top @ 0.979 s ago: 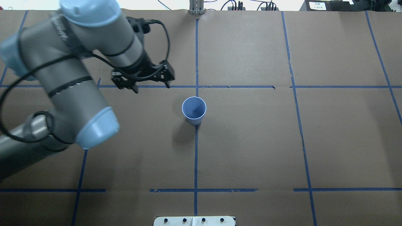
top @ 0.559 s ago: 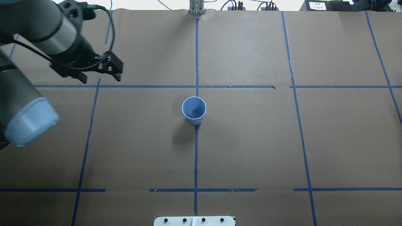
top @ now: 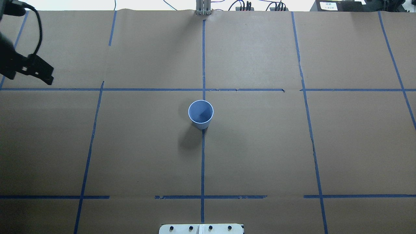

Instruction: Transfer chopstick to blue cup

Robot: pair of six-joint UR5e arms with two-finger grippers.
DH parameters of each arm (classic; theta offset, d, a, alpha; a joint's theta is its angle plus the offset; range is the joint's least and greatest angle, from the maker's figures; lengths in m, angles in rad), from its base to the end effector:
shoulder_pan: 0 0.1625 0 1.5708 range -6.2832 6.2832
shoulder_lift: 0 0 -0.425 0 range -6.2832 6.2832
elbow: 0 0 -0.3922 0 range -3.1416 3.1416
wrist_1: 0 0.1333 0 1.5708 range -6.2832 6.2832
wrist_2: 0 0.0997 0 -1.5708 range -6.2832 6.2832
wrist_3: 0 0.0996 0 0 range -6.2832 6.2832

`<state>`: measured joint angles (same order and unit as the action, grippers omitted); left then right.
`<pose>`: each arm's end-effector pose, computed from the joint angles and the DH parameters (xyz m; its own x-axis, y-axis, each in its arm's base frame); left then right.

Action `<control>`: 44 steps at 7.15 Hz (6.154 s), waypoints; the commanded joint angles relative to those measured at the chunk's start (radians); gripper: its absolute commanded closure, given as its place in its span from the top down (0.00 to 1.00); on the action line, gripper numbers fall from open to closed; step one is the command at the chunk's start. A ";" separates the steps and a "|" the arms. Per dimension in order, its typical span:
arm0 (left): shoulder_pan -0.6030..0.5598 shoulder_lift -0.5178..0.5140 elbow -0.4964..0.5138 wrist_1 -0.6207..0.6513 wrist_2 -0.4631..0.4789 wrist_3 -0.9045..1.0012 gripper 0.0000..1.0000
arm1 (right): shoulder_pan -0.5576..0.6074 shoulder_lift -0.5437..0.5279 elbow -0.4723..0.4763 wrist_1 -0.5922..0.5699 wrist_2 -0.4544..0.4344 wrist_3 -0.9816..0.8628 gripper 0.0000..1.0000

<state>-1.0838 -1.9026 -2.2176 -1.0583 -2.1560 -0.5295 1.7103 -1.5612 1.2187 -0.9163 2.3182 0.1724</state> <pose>0.1572 -0.4641 0.2683 0.7467 0.1273 -0.6529 -0.0474 0.9892 0.1386 0.1332 -0.4769 0.7581 0.7214 0.0586 0.6900 -0.2599 0.9465 0.1914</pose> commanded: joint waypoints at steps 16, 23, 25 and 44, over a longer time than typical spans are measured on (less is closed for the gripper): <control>-0.054 0.145 -0.117 0.008 0.001 0.063 1.00 | 0.000 0.047 -0.032 0.004 -0.046 -0.007 0.00; -0.051 0.142 -0.119 0.008 -0.004 0.062 1.00 | 0.190 -0.002 0.282 -0.326 -0.033 -0.252 0.00; -0.051 0.142 -0.117 0.008 -0.004 0.063 1.00 | 0.229 0.015 0.543 -0.745 -0.077 -0.390 0.00; -0.398 0.158 0.771 -0.624 -0.074 0.726 1.00 | -1.193 0.952 0.626 -0.909 -0.976 1.053 0.00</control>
<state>-1.4801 -1.7454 -1.4473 -1.6814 -2.2298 0.1962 0.5480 -0.6617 1.9095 -1.8266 1.3663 1.1892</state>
